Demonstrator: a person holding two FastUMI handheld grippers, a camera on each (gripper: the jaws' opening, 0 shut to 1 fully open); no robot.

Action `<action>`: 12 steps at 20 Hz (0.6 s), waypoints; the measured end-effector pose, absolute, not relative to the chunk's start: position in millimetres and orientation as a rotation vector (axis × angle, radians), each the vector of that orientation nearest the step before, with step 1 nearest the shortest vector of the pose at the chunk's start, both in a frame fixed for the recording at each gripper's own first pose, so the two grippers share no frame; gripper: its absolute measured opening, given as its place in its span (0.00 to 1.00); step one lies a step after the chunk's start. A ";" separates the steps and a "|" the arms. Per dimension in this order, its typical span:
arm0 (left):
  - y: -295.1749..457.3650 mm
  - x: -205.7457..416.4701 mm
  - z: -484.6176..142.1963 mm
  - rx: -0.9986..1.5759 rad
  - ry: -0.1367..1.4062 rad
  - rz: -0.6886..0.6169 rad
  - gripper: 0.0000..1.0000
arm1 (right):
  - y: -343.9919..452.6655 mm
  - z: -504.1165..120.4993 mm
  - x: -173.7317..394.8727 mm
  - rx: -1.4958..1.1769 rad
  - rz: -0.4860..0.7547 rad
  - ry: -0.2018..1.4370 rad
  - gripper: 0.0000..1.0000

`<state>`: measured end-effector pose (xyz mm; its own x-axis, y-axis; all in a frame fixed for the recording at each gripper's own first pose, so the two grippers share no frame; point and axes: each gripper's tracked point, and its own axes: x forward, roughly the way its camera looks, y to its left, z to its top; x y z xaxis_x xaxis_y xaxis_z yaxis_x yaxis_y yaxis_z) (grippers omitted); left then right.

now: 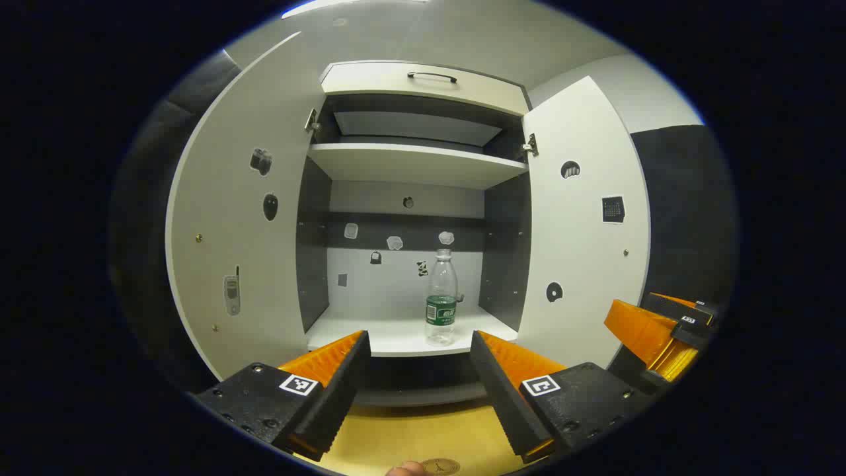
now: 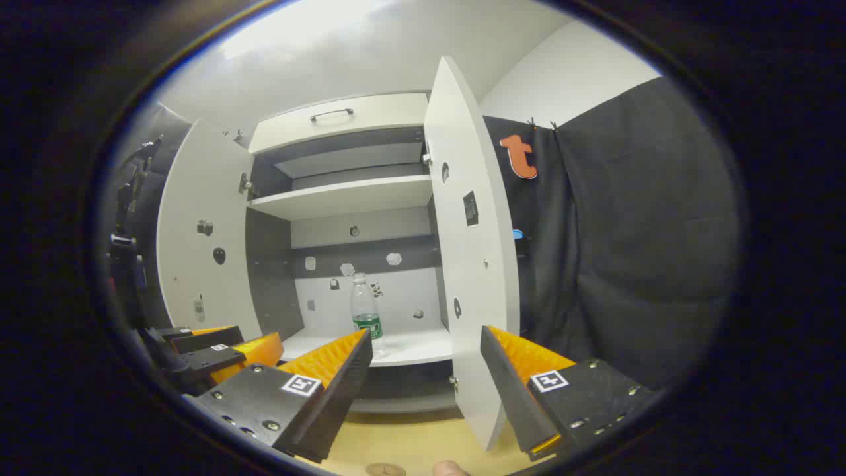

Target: Grasp the bottle in the cabinet with the left hand and place it on the coaster, then close the right door with the right hand and the left door with the left hand.

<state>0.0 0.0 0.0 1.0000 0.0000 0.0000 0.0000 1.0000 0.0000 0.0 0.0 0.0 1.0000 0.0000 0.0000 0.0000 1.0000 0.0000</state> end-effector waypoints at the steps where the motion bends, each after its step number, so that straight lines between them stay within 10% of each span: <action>1: 3.1 -0.6 0.3 0.000 0.001 0.010 0.96 | 0.9 -2.5 1.6 0.004 0.004 0.008 0.99; 12: 7.2 -2.3 4.3 -0.027 0.002 0.059 0.96 | 12.4 1.1 12.6 -0.022 0.055 0.013 0.99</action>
